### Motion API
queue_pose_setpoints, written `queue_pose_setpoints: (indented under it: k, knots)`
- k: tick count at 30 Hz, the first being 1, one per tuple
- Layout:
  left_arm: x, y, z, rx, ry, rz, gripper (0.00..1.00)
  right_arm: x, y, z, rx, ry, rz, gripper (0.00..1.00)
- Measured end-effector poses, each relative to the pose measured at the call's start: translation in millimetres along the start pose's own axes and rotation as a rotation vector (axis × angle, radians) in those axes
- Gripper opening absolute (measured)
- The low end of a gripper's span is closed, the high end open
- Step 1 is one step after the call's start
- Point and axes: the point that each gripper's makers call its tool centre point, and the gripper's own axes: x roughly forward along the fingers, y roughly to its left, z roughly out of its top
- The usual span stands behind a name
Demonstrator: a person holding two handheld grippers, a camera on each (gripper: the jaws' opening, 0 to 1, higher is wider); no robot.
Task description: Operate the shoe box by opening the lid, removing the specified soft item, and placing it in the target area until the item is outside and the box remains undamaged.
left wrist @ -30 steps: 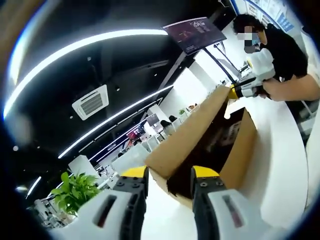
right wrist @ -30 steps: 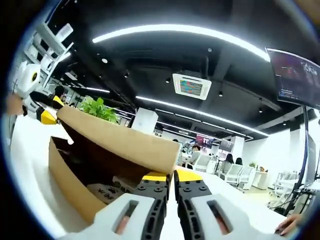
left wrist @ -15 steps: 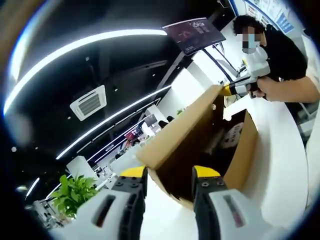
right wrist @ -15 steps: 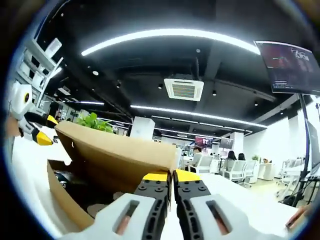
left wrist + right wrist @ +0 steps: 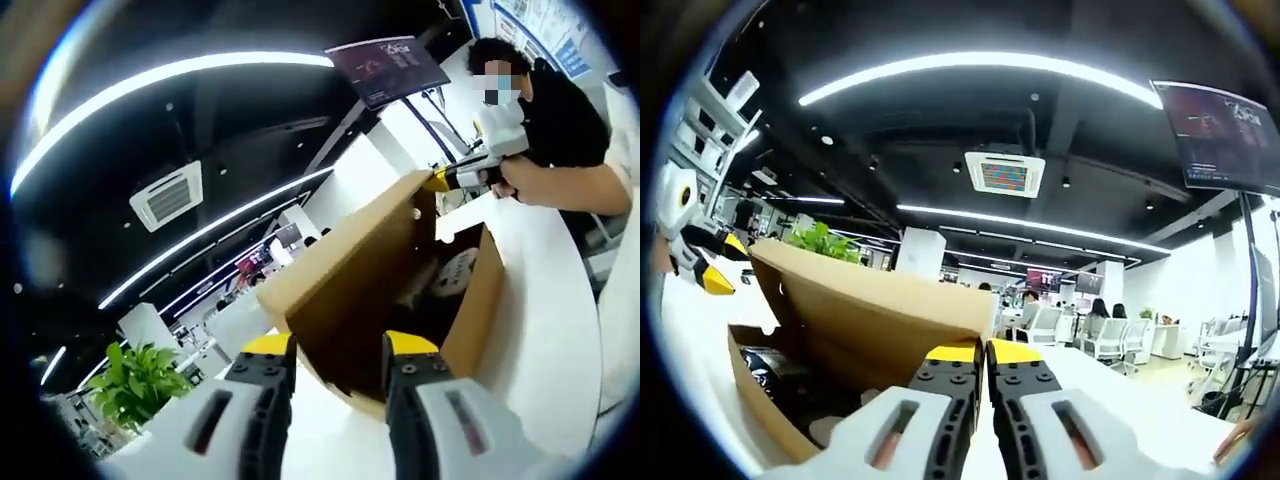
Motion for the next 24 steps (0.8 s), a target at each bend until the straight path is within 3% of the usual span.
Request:
queue_pose_setpoints:
  k: [5,6,9,11,14,16,19,24]
  knots:
    - [-6.1,-9.6,-5.0,-0.043,0.065,-0.140,0.32,0.5,0.7,0.7,-0.010,0.008,0.014,0.01]
    - [-8.3,-15.0,-10.0,-0.027,0.121,-0.212,0.31,1.1,0.6,1.3,-0.026,0.012,0.015,0.01]
    - [-10.5,-14.2,-17.1,-0.005,0.218,-0.272,0.24,2.2,2.8,4.5,-0.088,0.033,0.011,0.01]
    - [-14.3,-25.4,-16.3,-0.077,0.260,-0.378,0.25,3.9,2.4,4.7,-0.101,0.041,0.008,0.01]
    - [-12.2,-25.1,-21.0,-0.044,0.313,-0.405,0.23,5.2,-0.1,4.7,-0.066,0.045,0.024,0.01]
    - [-9.9,-25.0,-22.7,-0.006,0.325,-0.417,0.23,5.4,0.1,4.9,-0.058,0.043,0.030,0.01]
    - [-7.7,-33.7,-20.7,-0.057,0.330,-0.496,0.19,6.6,0.5,5.3,-0.064,0.037,0.032,0.02]
    - [-4.9,-36.1,-19.1,-0.044,0.308,-0.540,0.16,7.2,0.3,5.8,-0.061,0.036,0.033,0.02]
